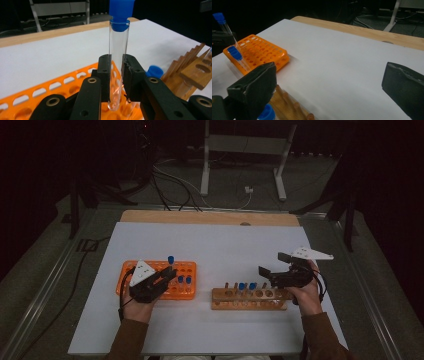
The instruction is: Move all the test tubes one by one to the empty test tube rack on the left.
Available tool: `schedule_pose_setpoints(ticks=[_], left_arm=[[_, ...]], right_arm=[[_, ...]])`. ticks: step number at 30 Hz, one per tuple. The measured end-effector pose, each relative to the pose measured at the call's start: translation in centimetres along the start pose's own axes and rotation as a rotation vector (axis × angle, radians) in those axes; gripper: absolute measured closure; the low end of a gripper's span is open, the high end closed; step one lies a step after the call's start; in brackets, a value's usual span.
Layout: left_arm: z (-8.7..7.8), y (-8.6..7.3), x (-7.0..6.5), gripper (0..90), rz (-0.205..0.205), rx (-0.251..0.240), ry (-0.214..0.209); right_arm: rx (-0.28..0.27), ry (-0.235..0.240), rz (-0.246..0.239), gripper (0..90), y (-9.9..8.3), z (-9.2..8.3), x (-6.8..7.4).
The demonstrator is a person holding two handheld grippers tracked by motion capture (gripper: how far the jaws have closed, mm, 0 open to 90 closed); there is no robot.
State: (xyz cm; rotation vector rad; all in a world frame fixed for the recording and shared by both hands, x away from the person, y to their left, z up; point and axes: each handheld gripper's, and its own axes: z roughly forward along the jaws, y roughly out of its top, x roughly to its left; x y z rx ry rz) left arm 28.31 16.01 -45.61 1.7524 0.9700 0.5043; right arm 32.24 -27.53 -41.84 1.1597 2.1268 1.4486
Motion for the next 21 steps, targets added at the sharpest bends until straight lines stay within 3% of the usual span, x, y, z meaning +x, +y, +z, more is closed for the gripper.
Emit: schedule_pose_setpoints(ticks=[12,21], left_arm=[[0.3,-1.6,-0.2,78.0,0.007,0.060,-0.017],[0.7,-2.5,-0.4,78.0,0.030,0.149,-0.011]], right_arm=[[-0.002,0.005,0.008,0.0,-0.3,-0.2,-0.2],[-0.003,0.009,0.006,0.0,-0.5,-0.3,-0.2]])
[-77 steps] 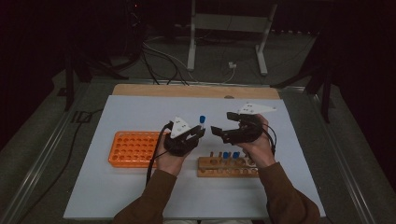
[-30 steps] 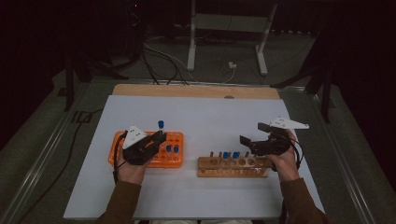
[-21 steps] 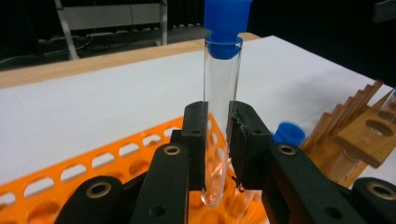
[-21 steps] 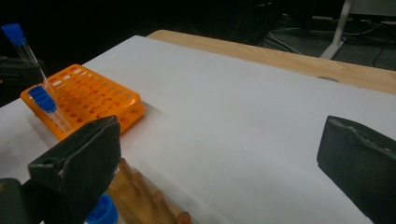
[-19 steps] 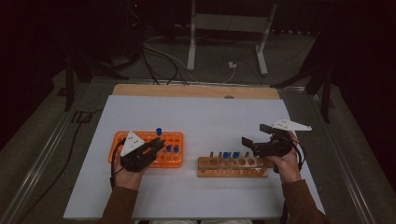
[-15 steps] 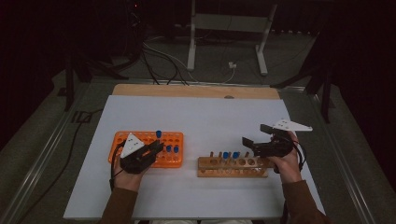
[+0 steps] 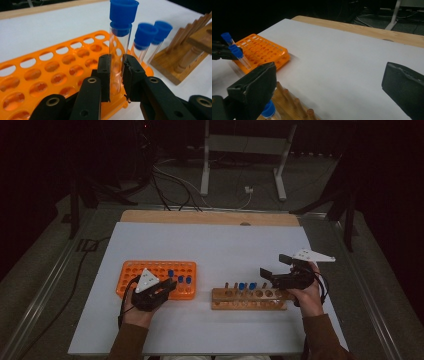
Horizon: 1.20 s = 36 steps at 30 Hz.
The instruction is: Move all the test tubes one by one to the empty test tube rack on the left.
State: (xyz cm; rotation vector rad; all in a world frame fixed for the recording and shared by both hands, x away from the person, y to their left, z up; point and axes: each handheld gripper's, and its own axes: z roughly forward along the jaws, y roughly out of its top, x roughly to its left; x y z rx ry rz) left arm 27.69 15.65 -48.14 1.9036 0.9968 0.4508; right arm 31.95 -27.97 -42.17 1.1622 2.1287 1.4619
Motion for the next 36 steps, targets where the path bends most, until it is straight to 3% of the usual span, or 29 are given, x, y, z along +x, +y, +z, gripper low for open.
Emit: schedule_pose_setpoints(ticks=[2,11,15,27,31,36], left_arm=[[0.26,-0.20,-0.08,78.0,0.012,0.029,0.005],[0.46,-0.32,-0.14,78.3,0.028,0.069,0.015],[0.80,-0.39,-0.46,78.2,0.058,0.097,0.029],[0.81,-0.53,-0.60,76.4,0.036,0.085,0.027],[0.72,-0.58,-0.47,70.7,0.033,0.081,0.000],[0.29,-0.36,-0.41,61.6,0.025,0.038,-0.042]], right_arm=[[0.001,0.000,-0.001,0.0,-0.03,0.01,0.02],[0.002,0.005,-0.005,0.0,-0.09,0.09,0.09],[0.004,0.008,-0.009,0.0,-0.11,0.17,0.18],[0.004,0.012,-0.013,0.0,-0.11,0.22,0.30],[0.000,0.013,-0.012,0.0,-0.13,0.17,0.28],[-0.006,0.016,-0.012,0.0,-0.15,0.06,0.21]])
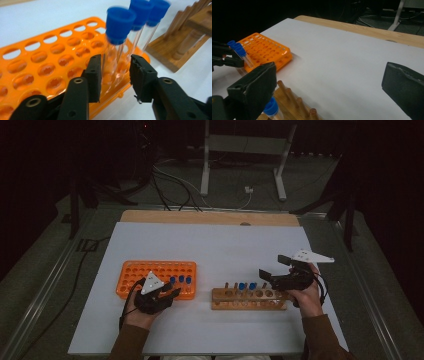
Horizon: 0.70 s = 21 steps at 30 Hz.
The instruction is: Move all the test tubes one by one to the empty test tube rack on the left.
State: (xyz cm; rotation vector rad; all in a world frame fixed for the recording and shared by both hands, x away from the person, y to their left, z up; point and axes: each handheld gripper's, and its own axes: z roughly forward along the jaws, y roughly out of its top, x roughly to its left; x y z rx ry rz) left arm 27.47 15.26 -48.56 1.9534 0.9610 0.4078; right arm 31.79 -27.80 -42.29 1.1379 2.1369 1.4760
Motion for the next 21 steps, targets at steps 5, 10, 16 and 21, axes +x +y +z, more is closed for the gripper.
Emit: schedule_pose_setpoints(ticks=[5,10,16,21], left_arm=[[-0.7,0.2,0.1,50.3,-0.014,-0.070,-0.016],[-1.6,0.4,0.4,44.7,-0.038,-0.137,-0.022],[-2.4,0.5,0.8,36.9,-0.048,-0.213,-0.011],[-2.7,0.5,1.2,24.2,-0.074,-0.223,0.051]], right_arm=[[-0.002,0.005,-0.005,0.0,-0.1,0.0,0.1],[-0.006,0.013,-0.013,0.0,-0.1,-0.1,0.2],[-0.002,0.025,-0.028,0.0,-0.3,-0.1,0.3],[0.001,0.033,-0.041,0.0,-0.5,-0.1,0.5]])
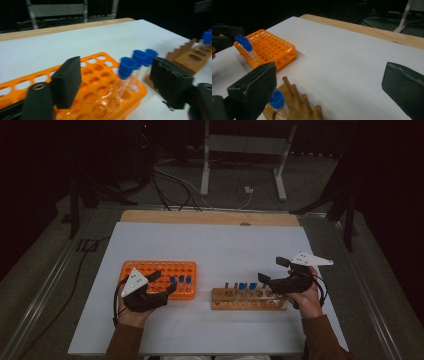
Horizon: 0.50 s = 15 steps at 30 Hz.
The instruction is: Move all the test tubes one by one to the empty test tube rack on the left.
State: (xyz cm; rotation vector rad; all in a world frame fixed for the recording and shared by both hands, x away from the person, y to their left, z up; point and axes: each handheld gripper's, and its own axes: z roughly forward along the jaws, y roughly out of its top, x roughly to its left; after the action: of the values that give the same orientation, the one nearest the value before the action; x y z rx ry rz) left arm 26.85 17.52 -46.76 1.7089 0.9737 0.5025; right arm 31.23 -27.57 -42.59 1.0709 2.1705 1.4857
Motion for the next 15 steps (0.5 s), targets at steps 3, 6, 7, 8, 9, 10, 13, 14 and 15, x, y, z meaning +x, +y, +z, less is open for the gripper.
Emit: schedule_pose_setpoints(ticks=[3,6,7,8,9,10,13,14,15], left_arm=[[-0.1,0.0,0.3,16.8,-0.018,-0.007,0.039],[-0.2,0.1,0.7,12.1,-0.036,-0.016,0.078],[-0.3,0.1,0.8,10.4,-0.037,-0.016,0.082],[-0.4,0.1,1.0,10.0,-0.043,-0.017,0.085],[-0.4,0.1,1.1,8.0,-0.047,-0.018,0.089],[-0.4,0.1,1.2,4.2,-0.051,-0.014,0.103],[-0.6,0.2,1.5,0.7,-0.056,-0.017,0.124],[-0.7,0.2,1.5,0.6,-0.054,-0.017,0.134],[-0.8,0.2,1.6,0.6,-0.049,-0.015,0.143]], right_arm=[[0.002,0.006,-0.008,0.0,-0.2,-0.1,0.1],[0.010,0.013,-0.014,0.0,-0.4,-0.1,0.3],[0.012,0.014,-0.018,0.0,-0.4,-0.1,0.3],[0.014,0.016,-0.019,0.0,-0.5,-0.1,0.4],[0.015,0.018,-0.019,0.0,-0.6,-0.2,0.4],[0.016,0.021,-0.020,0.0,-0.6,-0.2,0.5],[0.024,0.032,-0.025,0.0,-0.8,-0.2,0.6],[0.029,0.035,-0.026,0.0,-0.9,-0.1,0.7],[0.033,0.037,-0.026,1.4,-0.9,-0.1,0.8]])
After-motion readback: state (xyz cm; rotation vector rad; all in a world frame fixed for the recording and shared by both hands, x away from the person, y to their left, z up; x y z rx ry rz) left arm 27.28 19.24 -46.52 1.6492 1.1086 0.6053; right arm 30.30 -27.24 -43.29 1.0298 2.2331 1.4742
